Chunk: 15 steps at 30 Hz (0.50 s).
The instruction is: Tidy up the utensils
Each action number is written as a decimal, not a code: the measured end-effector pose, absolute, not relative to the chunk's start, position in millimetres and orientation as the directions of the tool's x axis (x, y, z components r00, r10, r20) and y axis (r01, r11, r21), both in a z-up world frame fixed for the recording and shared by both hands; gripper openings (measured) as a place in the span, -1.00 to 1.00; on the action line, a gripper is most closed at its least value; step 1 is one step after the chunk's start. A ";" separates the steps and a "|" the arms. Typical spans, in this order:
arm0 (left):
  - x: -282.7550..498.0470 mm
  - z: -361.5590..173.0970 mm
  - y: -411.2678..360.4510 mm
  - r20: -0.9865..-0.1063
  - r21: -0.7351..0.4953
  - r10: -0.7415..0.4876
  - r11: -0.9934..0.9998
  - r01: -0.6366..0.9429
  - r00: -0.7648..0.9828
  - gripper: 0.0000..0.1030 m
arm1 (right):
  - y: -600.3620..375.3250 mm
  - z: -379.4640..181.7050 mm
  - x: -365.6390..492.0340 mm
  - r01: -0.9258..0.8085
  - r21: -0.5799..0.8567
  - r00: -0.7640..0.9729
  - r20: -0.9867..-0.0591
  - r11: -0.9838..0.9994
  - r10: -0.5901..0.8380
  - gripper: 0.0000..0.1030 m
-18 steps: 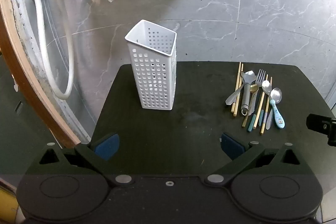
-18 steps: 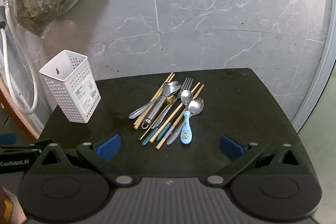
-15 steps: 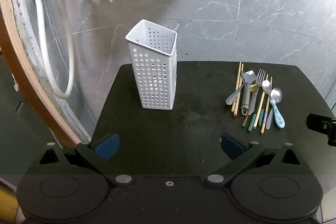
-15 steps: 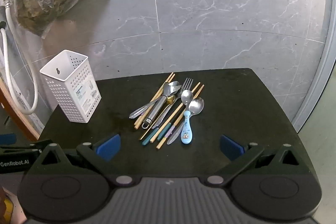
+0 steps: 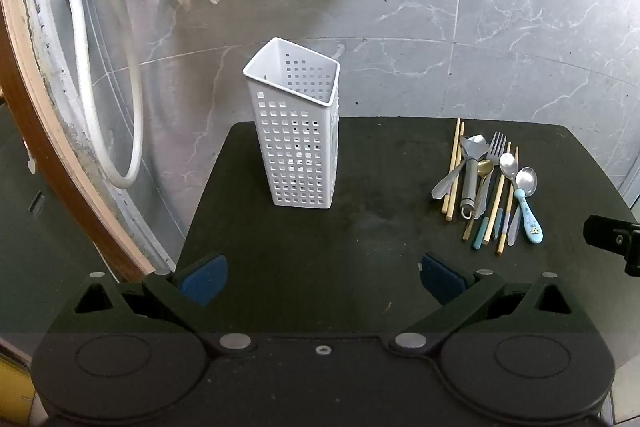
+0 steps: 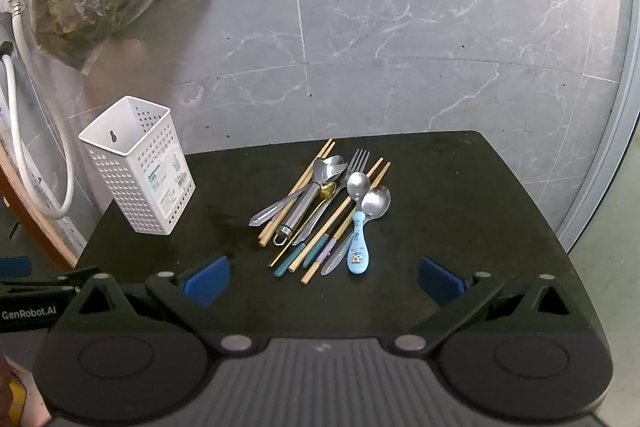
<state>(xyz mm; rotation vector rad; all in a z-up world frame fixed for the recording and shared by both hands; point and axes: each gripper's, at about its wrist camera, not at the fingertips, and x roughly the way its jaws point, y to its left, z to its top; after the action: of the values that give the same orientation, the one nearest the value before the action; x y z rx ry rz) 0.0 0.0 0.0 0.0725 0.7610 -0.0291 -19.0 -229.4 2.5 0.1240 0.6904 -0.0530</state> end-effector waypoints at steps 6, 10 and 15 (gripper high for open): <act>0.0 0.0 0.0 -0.690 0.054 -0.002 0.997 0.054 0.724 0.99 | -229.7 2.5 -19.5 0.091 0.096 0.769 -0.639 0.991 -0.009 0.99; 0.0 0.0 0.0 -0.690 0.054 0.000 0.997 0.052 0.724 0.99 | -230.0 2.3 -19.7 0.091 0.096 0.770 -0.638 0.991 -0.009 0.99; -0.1 0.1 -0.3 -0.690 0.054 0.000 0.997 0.052 0.723 0.99 | -228.1 2.7 -20.1 0.092 0.096 0.770 -0.638 0.991 -0.009 0.99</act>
<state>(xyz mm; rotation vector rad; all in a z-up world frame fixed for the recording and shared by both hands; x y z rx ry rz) -0.1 -0.3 0.1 0.0714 0.7618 -0.0286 -20.1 -228.1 2.7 0.1244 0.6902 -0.0549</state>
